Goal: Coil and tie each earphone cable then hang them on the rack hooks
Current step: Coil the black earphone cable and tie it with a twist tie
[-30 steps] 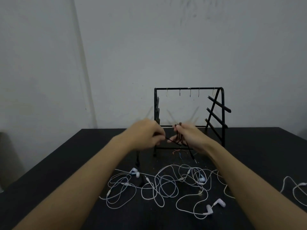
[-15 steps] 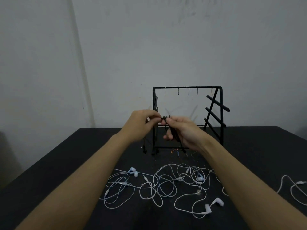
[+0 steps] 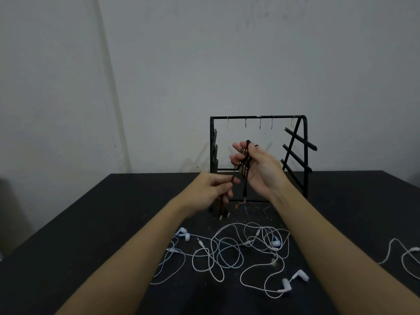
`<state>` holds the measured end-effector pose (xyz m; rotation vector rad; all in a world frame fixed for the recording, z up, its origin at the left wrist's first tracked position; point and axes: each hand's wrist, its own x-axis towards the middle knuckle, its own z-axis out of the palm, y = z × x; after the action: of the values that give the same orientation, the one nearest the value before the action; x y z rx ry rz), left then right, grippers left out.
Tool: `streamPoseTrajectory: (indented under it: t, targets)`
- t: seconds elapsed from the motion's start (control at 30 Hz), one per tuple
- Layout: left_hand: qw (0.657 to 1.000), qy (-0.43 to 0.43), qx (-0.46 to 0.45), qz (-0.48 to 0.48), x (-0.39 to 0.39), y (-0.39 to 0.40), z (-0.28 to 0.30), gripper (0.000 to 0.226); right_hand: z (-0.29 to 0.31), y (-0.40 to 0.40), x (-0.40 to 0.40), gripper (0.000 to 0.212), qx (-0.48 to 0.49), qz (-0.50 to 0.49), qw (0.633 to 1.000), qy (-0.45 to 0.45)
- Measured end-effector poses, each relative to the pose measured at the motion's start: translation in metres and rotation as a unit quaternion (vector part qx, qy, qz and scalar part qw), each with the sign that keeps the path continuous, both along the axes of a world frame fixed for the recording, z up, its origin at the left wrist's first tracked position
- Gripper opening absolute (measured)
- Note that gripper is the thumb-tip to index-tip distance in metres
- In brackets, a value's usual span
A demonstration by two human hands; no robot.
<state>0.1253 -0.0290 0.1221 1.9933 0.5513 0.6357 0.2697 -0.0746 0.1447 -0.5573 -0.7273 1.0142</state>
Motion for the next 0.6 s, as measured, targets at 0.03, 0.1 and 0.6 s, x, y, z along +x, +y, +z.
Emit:
streamPoseTrajectory:
  t: [0.03, 0.1, 0.6]
  targets:
    - [0.999, 0.027, 0.022, -0.006, 0.002, -0.003, 0.000, 0.023, -0.001, 0.002, -0.001, 0.020, -0.004, -0.017, 1.000, -0.001]
    - [0.994, 0.081, 0.069, -0.017, 0.002, -0.009, 0.001, 0.024, -0.004, 0.004, -0.001, 0.018, -0.027, -0.060, 0.997, -0.034]
    - [0.913, 0.017, 0.397, 0.090, -0.008, 0.016, 0.022, 0.018, -0.015, -0.019, 0.008, 0.022, -0.147, 0.094, 0.897, -0.405]
